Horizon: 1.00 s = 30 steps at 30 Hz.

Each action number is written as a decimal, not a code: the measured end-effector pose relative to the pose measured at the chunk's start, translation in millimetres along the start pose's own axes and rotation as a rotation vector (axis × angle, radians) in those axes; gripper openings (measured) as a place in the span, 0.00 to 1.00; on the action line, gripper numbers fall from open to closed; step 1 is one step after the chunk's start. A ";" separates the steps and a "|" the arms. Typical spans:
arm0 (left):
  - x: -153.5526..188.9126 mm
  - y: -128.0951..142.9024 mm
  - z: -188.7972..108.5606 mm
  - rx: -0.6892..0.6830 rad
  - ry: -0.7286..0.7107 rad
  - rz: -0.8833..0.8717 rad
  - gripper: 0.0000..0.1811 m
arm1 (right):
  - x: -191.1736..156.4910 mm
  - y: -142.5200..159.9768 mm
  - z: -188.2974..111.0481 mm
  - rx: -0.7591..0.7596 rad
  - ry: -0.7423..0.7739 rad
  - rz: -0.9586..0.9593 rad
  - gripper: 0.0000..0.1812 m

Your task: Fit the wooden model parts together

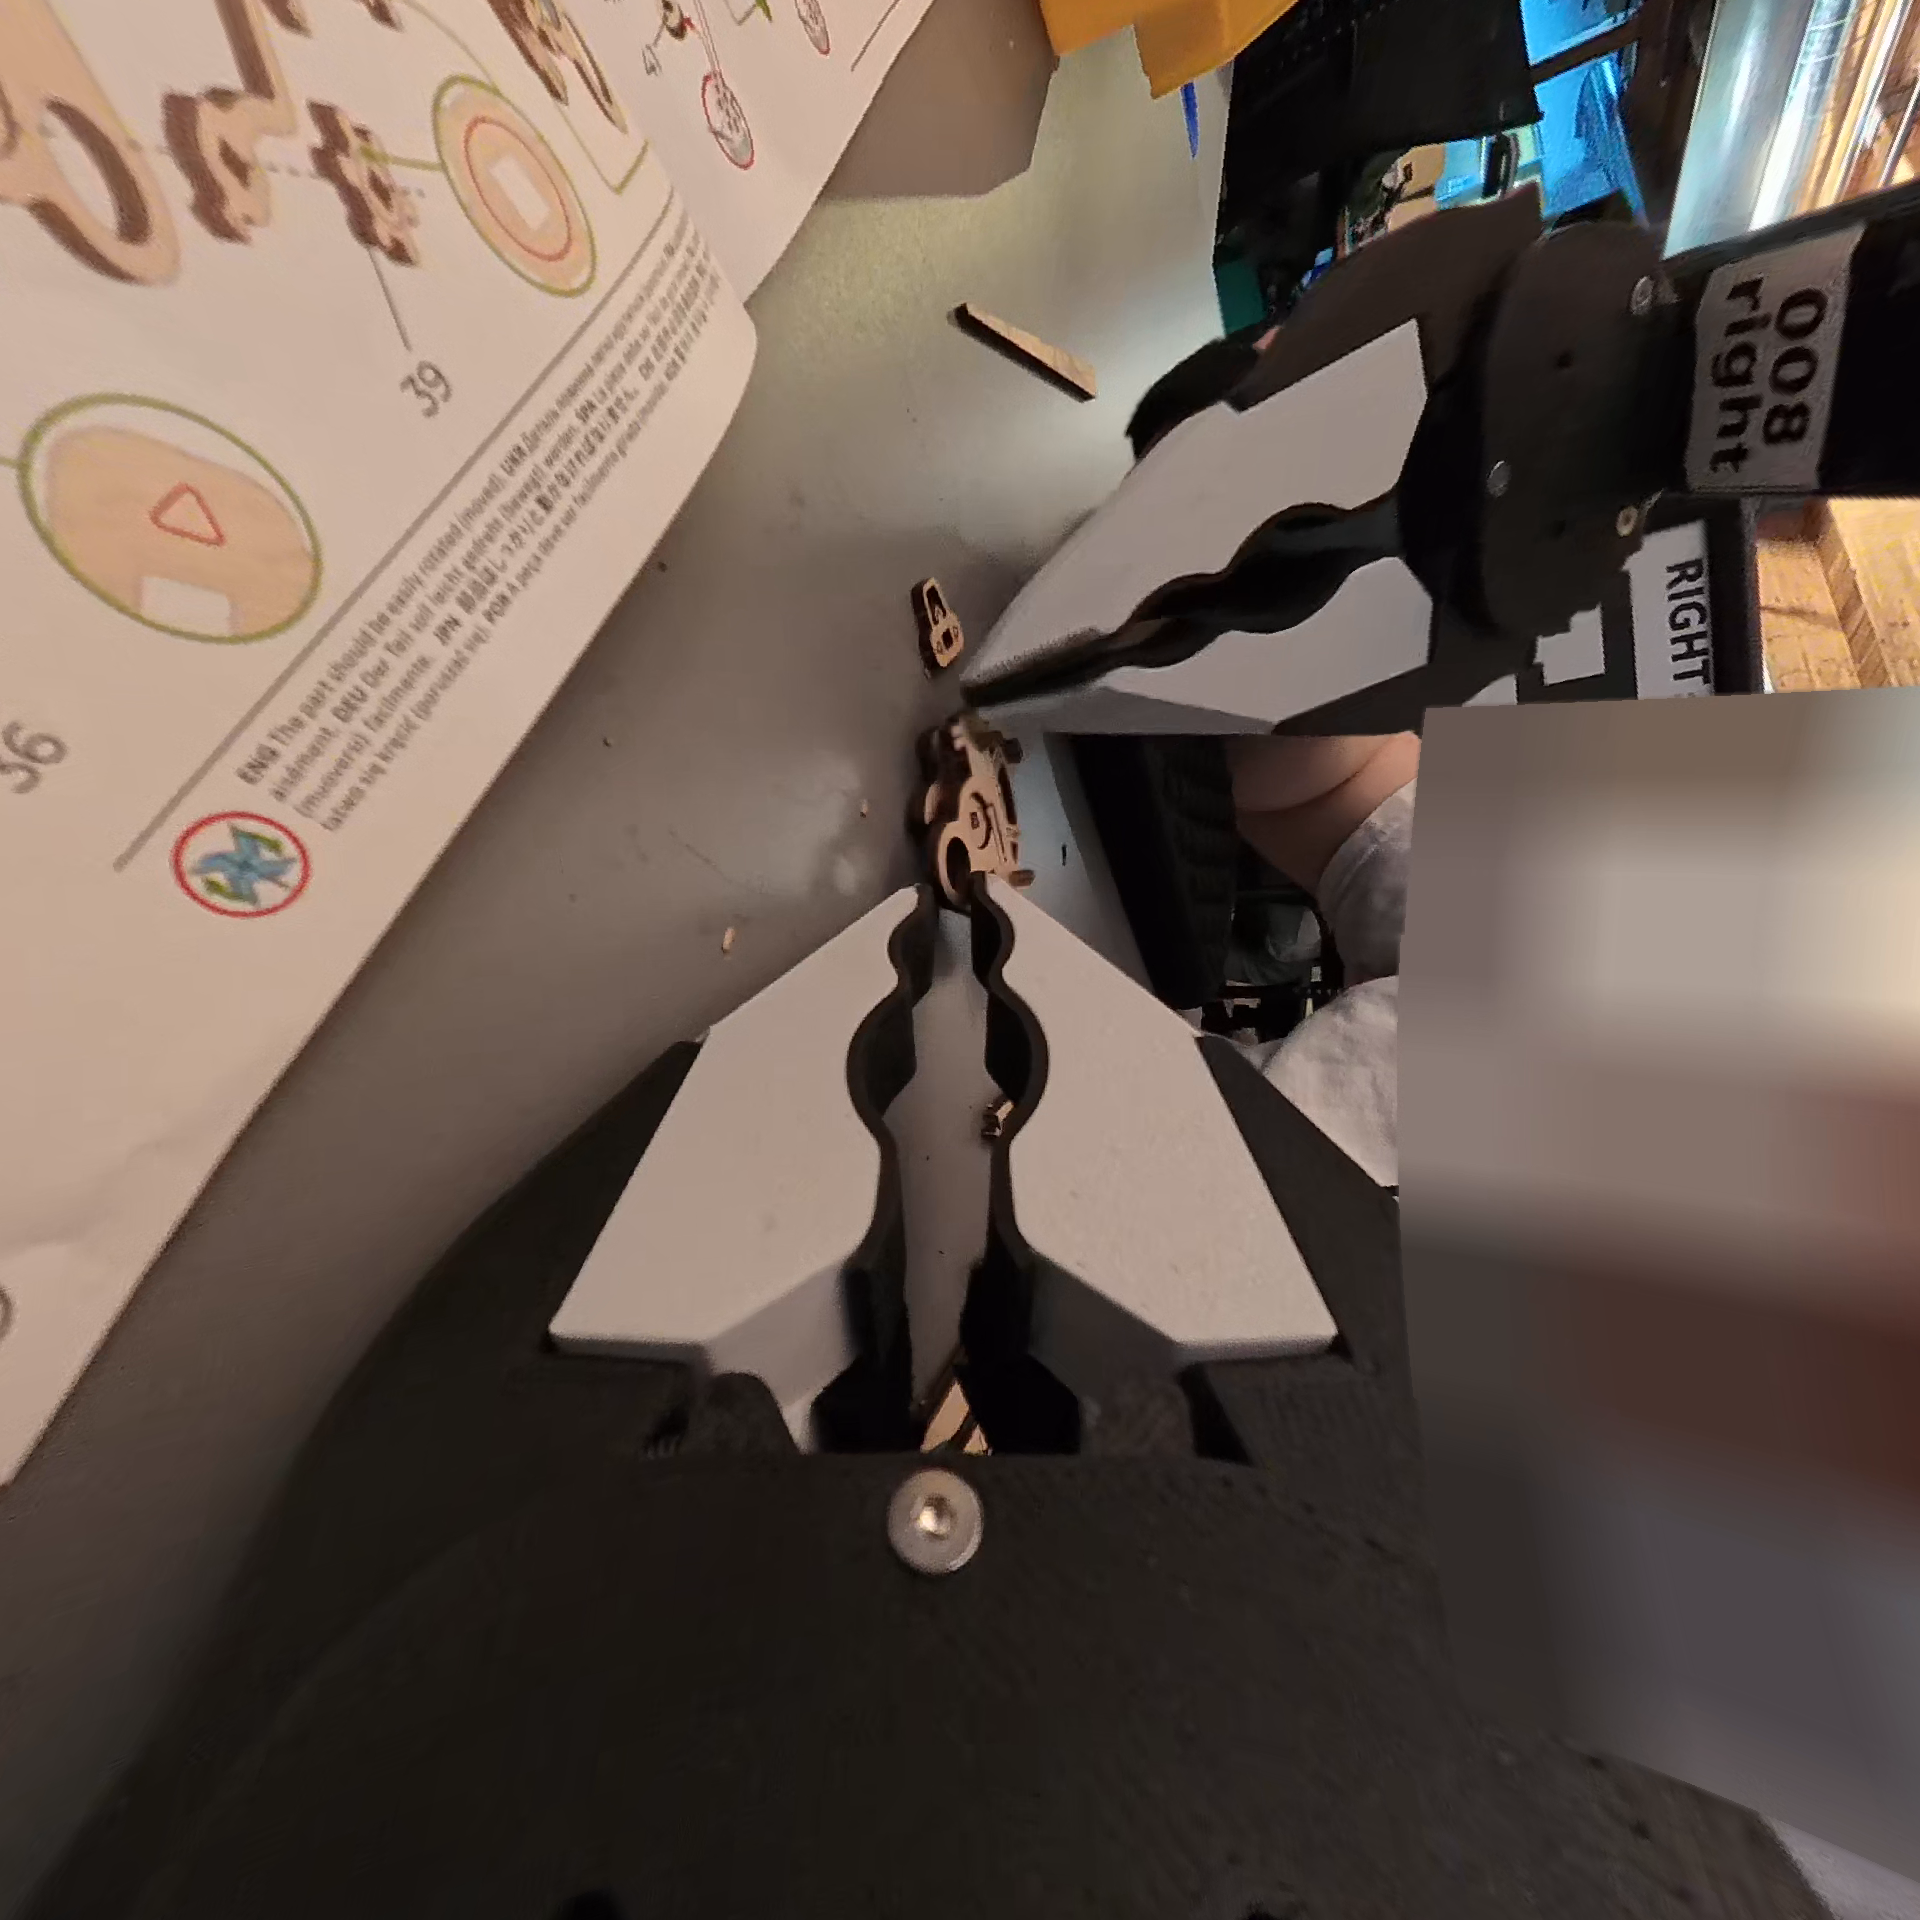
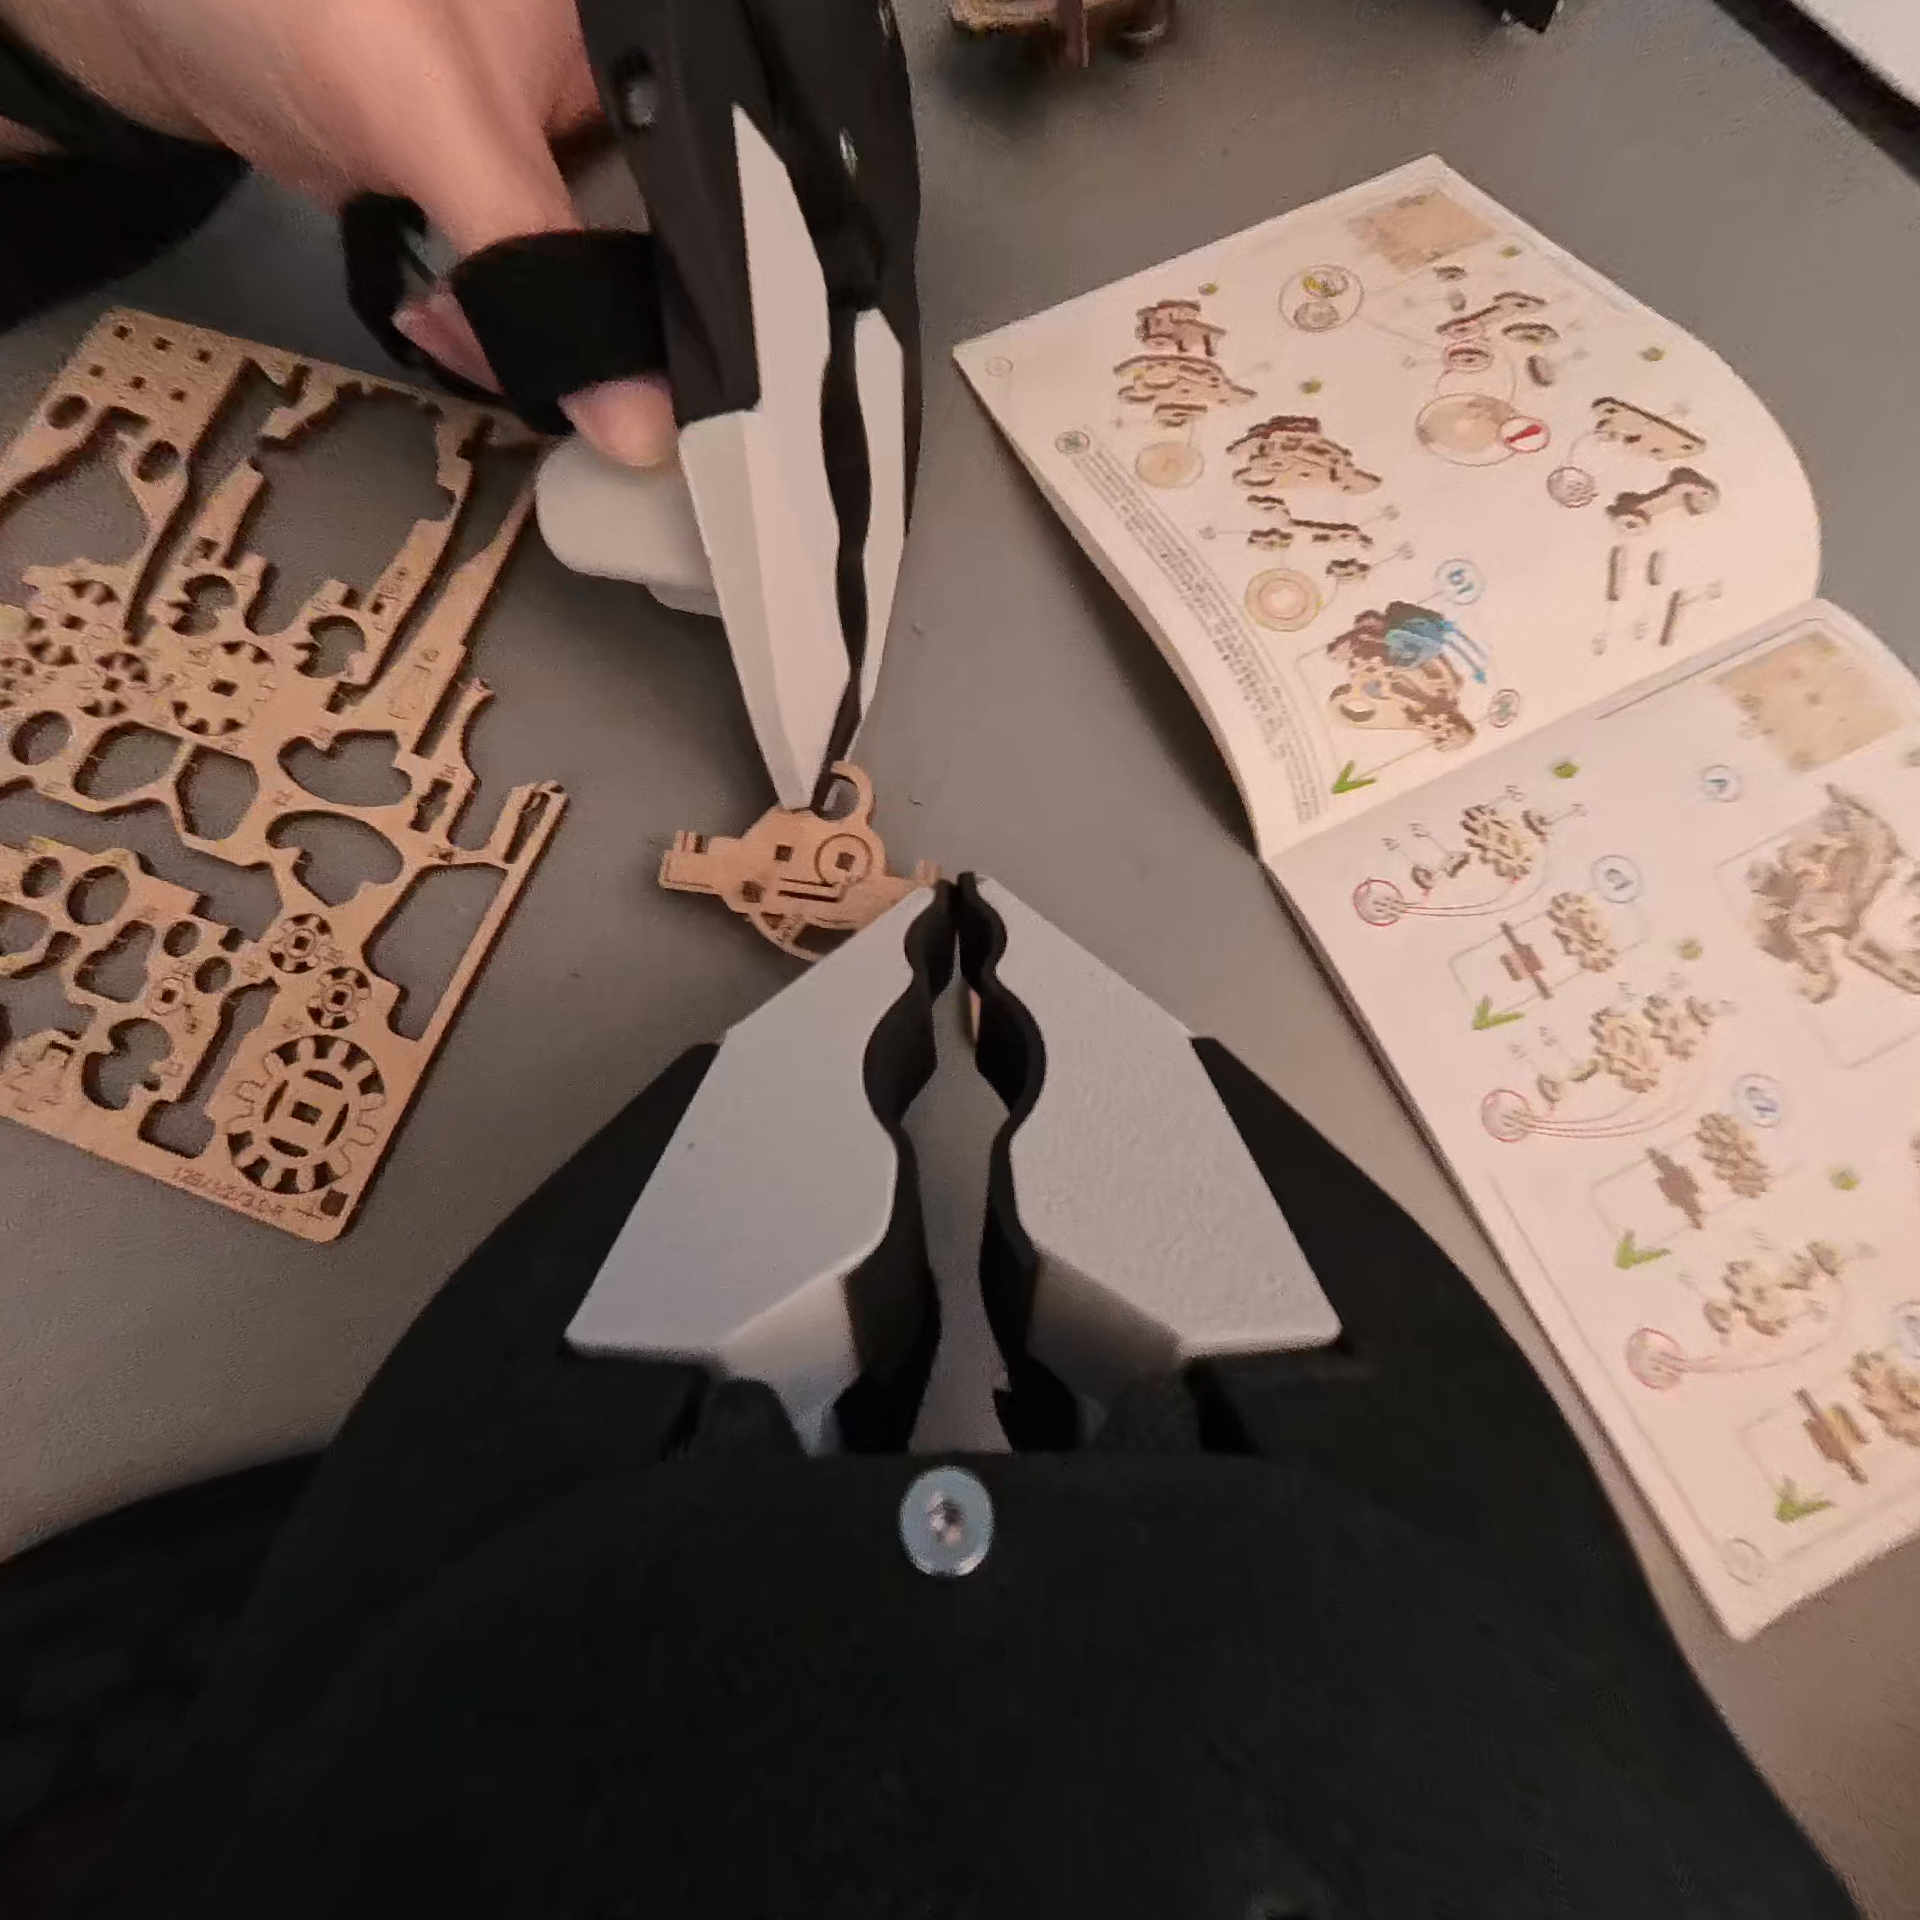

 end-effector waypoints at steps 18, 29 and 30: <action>-0.3 -0.2 -1.5 0.003 0.004 -0.010 0.02 | -15.3 3.5 -3.5 -0.040 0.036 -0.096 0.00; -0.1 0.1 -0.8 0.001 0.004 -0.011 0.02 | -17.0 -5.9 -8.6 -0.007 0.050 -0.111 0.00; 0.2 -0.1 -0.4 0.001 0.008 -0.013 0.02 | -16.0 4.3 -1.4 -0.063 0.046 -0.117 0.02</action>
Point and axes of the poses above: each gripper's, where its closed fingertips meet, z out along the fingers, y out of its underside, x = y × z across the jaws, the point moved 3 cm from there along -z, back along the fingers, and after that the axes turned 3 degrees about -z, right-handed, at the moved point
